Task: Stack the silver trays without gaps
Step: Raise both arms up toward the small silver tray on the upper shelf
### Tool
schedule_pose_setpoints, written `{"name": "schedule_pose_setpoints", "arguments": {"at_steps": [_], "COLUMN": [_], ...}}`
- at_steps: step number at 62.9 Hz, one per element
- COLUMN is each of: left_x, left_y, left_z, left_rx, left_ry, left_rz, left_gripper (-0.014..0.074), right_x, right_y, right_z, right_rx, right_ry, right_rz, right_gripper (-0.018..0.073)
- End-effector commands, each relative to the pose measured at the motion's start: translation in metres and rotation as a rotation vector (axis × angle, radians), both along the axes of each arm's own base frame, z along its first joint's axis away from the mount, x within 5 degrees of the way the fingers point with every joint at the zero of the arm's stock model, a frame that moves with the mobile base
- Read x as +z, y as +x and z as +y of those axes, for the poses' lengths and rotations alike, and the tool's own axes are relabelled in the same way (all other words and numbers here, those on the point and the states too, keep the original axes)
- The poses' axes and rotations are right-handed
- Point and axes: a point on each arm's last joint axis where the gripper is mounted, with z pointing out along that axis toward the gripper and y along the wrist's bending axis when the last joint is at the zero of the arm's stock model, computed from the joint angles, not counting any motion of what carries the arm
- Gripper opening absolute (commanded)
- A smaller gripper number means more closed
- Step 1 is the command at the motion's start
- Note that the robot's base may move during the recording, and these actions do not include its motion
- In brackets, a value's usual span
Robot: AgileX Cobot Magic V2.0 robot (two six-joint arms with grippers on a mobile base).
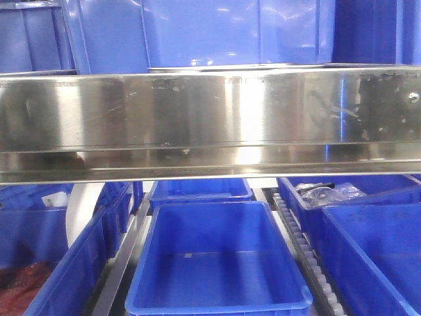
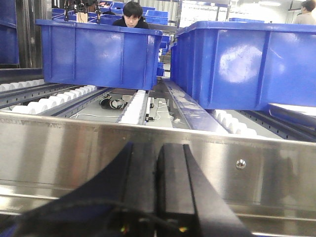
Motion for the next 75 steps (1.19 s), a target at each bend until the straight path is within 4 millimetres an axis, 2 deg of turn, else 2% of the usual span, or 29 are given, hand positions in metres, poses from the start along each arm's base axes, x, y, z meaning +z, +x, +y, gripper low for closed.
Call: {"name": "schedule_pose_setpoints", "arguments": {"at_steps": [1,38,45,51,62,67,71,75], "left_x": [0.01,0.011,0.013,0.027,0.083,0.108,0.127,0.144], "left_y": [-0.003,-0.003,-0.003,-0.006,-0.023,-0.03,-0.032,-0.028], "left_z": [0.001,0.001,0.001,0.002,-0.001,-0.001,-0.001,-0.002], "left_rx": [0.01,0.011,0.014,0.014,-0.003,-0.005,-0.016,-0.03], "left_ry": [-0.011,-0.012,-0.012,-0.013,0.073,0.101,0.105,0.108], "left_rz": [-0.109,-0.118,-0.134,-0.175,-0.118,-0.078,-0.066,-0.048], "left_gripper": [-0.0048,-0.0048,-0.0048,-0.0048,-0.0018,0.0054,0.015,0.0276], "right_x": [0.009,0.01,0.014,0.033,0.093,0.118,0.136,0.153], "right_y": [-0.002,-0.002,-0.002,-0.006,-0.024,-0.031,-0.034,-0.036], "right_z": [0.0,0.0,-0.001,-0.001,-0.001,-0.001,-0.001,-0.001], "right_rx": [-0.005,-0.006,-0.007,-0.011,-0.007,-0.005,-0.003,-0.003], "right_ry": [-0.018,-0.017,-0.016,-0.011,-0.009,-0.01,-0.01,-0.009], "right_rz": [-0.103,-0.117,-0.165,-0.278,-0.344,-0.342,-0.344,-0.36], "right_gripper": [0.0052,0.0052,0.0052,0.0052,0.0068,0.0136,0.023,0.0362]}}
